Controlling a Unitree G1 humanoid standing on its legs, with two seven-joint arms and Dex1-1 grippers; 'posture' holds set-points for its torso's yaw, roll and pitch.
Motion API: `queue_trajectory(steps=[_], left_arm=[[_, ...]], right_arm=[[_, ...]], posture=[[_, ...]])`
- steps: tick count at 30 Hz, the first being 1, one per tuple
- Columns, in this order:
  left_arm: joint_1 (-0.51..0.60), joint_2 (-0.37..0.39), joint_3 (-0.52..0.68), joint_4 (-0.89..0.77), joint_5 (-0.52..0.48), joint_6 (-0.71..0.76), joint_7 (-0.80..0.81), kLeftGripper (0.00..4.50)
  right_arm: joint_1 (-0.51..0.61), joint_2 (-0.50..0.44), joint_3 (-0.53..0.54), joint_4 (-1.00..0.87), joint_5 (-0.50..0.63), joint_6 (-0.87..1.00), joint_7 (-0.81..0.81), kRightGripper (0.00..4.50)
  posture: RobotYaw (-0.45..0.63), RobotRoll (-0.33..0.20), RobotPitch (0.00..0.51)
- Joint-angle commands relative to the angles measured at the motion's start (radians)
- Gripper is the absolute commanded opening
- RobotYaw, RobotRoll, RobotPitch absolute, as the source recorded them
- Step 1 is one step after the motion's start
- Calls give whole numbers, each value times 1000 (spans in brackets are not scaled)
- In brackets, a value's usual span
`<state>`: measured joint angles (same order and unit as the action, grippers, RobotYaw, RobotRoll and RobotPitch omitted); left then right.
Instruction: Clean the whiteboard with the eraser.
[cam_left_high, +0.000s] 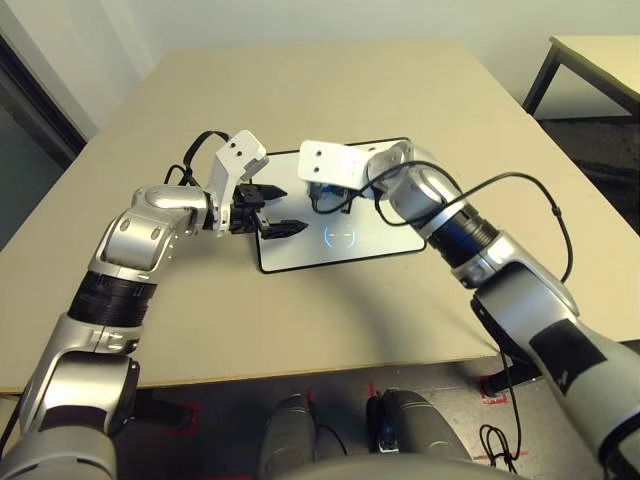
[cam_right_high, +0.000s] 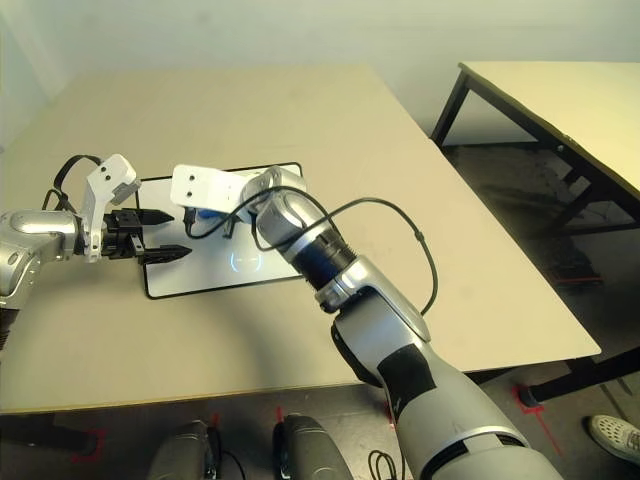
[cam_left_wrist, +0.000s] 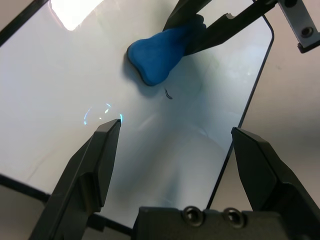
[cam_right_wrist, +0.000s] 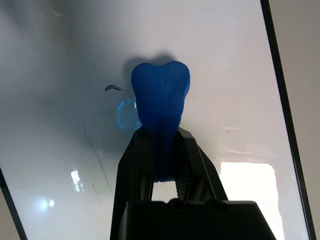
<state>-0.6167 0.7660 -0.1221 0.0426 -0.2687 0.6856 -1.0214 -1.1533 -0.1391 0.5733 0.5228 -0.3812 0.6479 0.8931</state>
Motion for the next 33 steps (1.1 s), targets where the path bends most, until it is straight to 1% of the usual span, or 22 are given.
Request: queue_trajectory(steps=[1,4,6,9,13,15,19,28,30,33], left_arm=[[-5,6,-5,5,9,-4,-5,4500],[-4,6,-5,5,10,-4,-4,4500],[-6,6,-2,6,10,-2,-2,4500],[-8,5,5,10,10,-2,8,4500],[1,14,13,0,5,5,11,4500],[5,19,17,-3,4,7,14,4500],[6,23,25,-8,2,11,21,4500],[2,32,25,-5,6,13,15,4500],[2,32,23,-4,6,12,14,4500],[0,32,20,-4,5,12,14,4500]], right_arm=[[-64,13,-47,118,8,-16,-61,548],[-115,30,-69,206,19,-52,-92,548],[-107,35,-60,212,18,-59,-87,548],[-47,25,-17,149,4,-42,-47,548],[44,-6,31,7,-19,11,8,548],[65,-18,41,-31,-27,24,24,547],[49,-24,52,-83,-37,80,53,547],[-4,-49,20,-31,-36,75,31,547],[15,-56,28,-54,-33,87,37,547],[65,-73,55,-138,-33,124,64,547]], posture=[[-49,0,68],[-41,0,68],[-32,0,68],[-22,0,66],[-13,0,70],[-10,0,70],[-6,0,68],[-15,0,68],[-17,0,70],[-21,0,71]])
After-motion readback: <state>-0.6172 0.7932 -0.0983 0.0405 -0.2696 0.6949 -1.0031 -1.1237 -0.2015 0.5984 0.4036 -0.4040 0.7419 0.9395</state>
